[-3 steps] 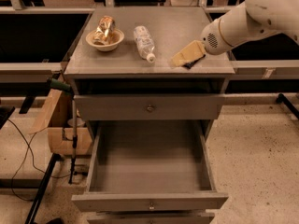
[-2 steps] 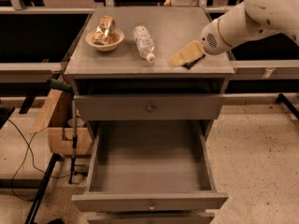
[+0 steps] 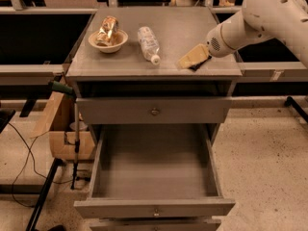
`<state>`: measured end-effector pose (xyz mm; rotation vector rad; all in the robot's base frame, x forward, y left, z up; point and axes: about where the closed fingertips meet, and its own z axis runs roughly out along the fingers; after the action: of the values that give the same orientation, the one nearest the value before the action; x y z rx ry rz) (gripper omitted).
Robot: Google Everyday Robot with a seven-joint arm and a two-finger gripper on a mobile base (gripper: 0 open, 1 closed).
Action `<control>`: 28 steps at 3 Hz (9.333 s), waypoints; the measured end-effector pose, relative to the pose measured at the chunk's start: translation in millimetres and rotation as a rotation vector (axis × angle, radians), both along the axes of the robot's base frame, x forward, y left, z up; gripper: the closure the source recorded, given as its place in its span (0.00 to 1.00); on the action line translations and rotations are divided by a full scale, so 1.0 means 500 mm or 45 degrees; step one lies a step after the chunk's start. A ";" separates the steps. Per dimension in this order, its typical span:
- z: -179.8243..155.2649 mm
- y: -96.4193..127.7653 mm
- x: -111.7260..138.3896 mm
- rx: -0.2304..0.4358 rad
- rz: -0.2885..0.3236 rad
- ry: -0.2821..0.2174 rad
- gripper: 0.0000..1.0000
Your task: Place rxbar blueberry into middle drawer
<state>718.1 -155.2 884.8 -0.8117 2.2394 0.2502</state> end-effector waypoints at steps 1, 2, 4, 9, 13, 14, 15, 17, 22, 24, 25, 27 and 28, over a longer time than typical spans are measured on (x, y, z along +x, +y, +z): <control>-0.027 -0.024 0.052 0.026 -0.042 -0.039 0.00; -0.054 -0.030 0.107 0.054 -0.066 -0.114 0.00; -0.086 -0.048 0.149 0.062 -0.106 -0.195 0.00; -0.121 -0.026 0.182 0.087 -0.028 -0.135 0.46; -0.103 -0.050 0.141 0.162 -0.047 -0.144 1.00; -0.098 -0.052 0.138 0.165 -0.049 -0.144 1.00; -0.054 -0.059 0.089 0.158 -0.052 -0.170 1.00; 0.021 -0.028 -0.050 0.115 0.056 -0.188 1.00; -0.118 0.001 -0.228 0.113 0.447 0.023 1.00; -0.375 0.090 -0.285 0.312 0.527 0.069 1.00; -0.551 0.171 -0.302 0.400 0.580 0.153 1.00; -0.579 0.163 -0.282 0.420 0.520 0.129 1.00; -0.643 0.180 -0.225 0.429 0.448 0.087 1.00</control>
Offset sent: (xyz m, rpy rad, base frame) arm 0.0762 -0.0214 -0.0298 0.0619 -0.1458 -0.0725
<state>605.9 -65.3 563.5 -1.0144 2.0250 0.8090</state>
